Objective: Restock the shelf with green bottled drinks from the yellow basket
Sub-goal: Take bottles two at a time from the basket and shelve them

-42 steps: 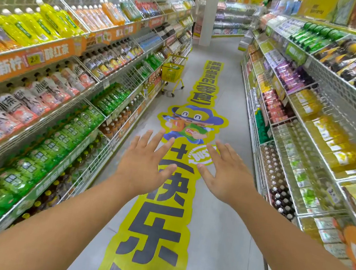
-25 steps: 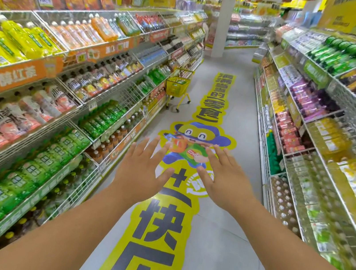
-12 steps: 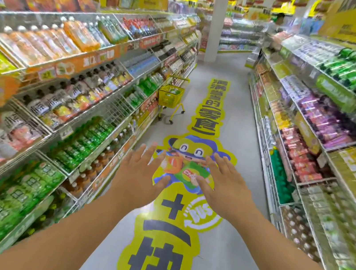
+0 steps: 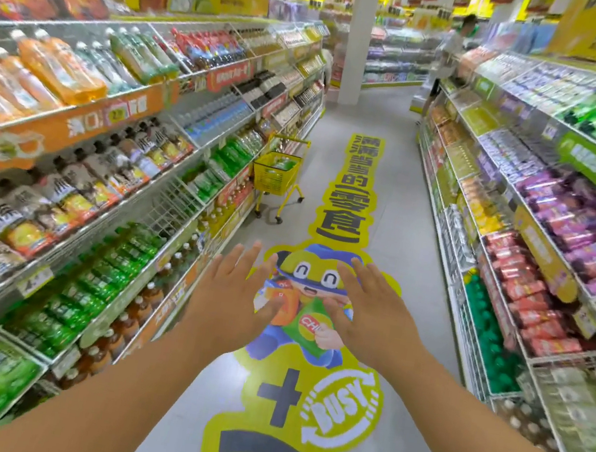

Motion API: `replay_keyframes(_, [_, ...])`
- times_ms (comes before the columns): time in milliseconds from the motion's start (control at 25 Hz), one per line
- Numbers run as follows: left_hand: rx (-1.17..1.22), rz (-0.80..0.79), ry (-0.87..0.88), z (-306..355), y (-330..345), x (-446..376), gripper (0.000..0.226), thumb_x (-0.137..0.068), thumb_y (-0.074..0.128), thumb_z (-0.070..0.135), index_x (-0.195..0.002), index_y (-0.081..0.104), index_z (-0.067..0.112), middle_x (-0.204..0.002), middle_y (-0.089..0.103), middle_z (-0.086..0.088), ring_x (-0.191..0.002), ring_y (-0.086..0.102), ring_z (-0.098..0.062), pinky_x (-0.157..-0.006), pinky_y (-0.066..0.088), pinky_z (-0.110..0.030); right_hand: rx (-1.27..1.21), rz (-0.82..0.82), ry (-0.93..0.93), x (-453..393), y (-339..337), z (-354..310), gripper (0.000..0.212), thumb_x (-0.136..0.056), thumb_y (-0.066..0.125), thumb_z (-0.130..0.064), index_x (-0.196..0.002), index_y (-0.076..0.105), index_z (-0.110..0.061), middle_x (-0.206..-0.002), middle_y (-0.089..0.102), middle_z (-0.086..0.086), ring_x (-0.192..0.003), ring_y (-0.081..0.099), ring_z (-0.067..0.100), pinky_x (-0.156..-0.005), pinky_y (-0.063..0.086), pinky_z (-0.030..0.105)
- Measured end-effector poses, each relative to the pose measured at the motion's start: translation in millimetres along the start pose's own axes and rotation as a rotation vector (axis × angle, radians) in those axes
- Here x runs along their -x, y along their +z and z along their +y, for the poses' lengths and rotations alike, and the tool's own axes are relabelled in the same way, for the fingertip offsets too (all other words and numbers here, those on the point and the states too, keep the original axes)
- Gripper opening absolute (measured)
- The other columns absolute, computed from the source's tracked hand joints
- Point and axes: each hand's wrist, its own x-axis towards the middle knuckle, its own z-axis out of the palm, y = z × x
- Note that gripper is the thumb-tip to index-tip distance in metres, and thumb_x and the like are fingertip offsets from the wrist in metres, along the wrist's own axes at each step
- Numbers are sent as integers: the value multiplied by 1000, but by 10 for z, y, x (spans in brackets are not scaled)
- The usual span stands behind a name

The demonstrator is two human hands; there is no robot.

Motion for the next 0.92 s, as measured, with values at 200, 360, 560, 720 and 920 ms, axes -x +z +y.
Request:
replay_keyframes(200, [-13,13,-33,18,466,-1242,74,-94,32,69,-154,43,27,-163,35,-6,-147,37,-33,-116,31,-54,22,-19,-22,-1098,334,847,88,-101,11,-69,-138,63,-8,-142,60,20,-129,59,42,-100,53,56])
replay_keyframes(360, [32,-21,-65,18,688,-2118,80,-92,20,74,-159,29,32,-168,20,-2,-154,21,-29,-122,19,-53,6,-28,-19,-1916,477,1343,72,-99,32,-61,-137,64,-8,-142,60,20,-129,59,42,-97,54,57])
replay_keyframes(560, [62,-34,-63,-235,1127,-3219,81,-90,19,73,-159,30,31,-168,21,-3,-154,21,-30,-123,20,-53,-5,-55,2,-2911,942,1817,76,-94,33,-63,-147,55,-14,-154,49,14,-141,48,38,-111,45,53])
replay_keyframes(720, [87,-40,-23,-673,1619,-4232,86,-90,9,77,-160,28,30,-169,15,-2,-155,18,-28,-124,18,-50,39,-70,-11,-3889,1427,2113,85,-101,10,-67,-142,60,-12,-148,56,14,-137,53,37,-107,49,53])
replay_keyframes(920, [78,-48,-9,-1205,2001,-5633,84,-92,14,76,-158,35,27,-167,24,-7,-151,28,-33,-120,26,-53,72,-62,31,-5143,1826,2505,83,-102,9,-66,-142,60,-14,-147,57,14,-135,54,36,-108,48,48])
